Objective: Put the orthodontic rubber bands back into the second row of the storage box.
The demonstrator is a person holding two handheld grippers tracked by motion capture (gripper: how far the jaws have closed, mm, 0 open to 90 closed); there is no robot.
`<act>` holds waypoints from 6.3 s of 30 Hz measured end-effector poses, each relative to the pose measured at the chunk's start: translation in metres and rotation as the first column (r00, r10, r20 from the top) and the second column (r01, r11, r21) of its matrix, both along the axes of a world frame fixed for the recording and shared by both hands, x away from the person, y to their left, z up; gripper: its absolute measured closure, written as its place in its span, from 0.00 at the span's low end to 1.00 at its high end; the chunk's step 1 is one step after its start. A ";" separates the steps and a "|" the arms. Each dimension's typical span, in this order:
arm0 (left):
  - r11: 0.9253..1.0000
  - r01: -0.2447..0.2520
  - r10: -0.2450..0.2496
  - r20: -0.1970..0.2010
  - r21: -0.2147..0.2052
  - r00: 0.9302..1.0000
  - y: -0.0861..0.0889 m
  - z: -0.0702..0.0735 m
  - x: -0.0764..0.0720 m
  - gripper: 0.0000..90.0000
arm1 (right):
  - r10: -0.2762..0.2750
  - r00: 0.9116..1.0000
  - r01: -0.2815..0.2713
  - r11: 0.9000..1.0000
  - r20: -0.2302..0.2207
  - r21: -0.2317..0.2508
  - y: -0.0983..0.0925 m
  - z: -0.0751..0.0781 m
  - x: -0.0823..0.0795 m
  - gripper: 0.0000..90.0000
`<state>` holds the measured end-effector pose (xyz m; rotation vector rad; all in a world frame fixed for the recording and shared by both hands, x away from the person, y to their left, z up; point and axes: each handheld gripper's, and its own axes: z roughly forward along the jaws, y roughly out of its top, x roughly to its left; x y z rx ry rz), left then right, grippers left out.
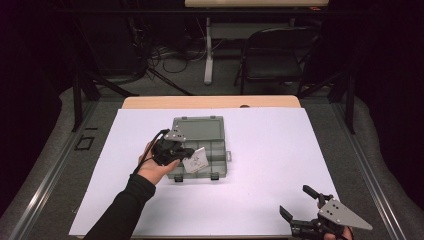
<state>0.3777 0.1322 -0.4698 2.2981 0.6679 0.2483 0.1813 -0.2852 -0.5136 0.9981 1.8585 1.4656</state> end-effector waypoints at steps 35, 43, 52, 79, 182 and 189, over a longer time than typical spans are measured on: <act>1.000 -0.008 0.009 -0.017 0.026 1.000 0.000 -0.012 0.001 0.96 | 0.001 1.000 -0.001 1.000 -0.002 -0.005 0.000 0.000 0.000 0.04; 0.999 -0.036 0.036 -0.010 0.010 0.999 0.003 -0.011 0.001 0.80 | -0.002 1.000 0.002 1.000 0.004 0.003 0.001 -0.001 0.001 0.04; 0.992 -0.124 0.124 -0.004 -0.010 0.992 0.010 -0.008 0.004 0.53 | -0.002 1.000 0.002 1.000 0.006 0.002 0.001 -0.001 0.001 0.04; 0.965 -0.222 0.220 -0.028 -0.141 0.975 0.025 0.004 -0.002 0.38 | -0.002 1.000 0.002 1.000 -0.014 0.002 -0.001 -0.001 0.001 0.04; 0.909 -0.247 0.312 0.155 -0.336 0.938 0.124 -0.036 -0.113 0.02 | -0.001 1.000 0.001 1.000 -0.005 -0.007 0.000 0.000 -0.001 0.04; 0.905 -0.251 0.319 0.156 -0.343 0.935 0.125 -0.036 -0.114 0.02 | 0.000 1.000 0.000 1.000 -0.003 -0.005 0.000 0.000 -0.001 0.04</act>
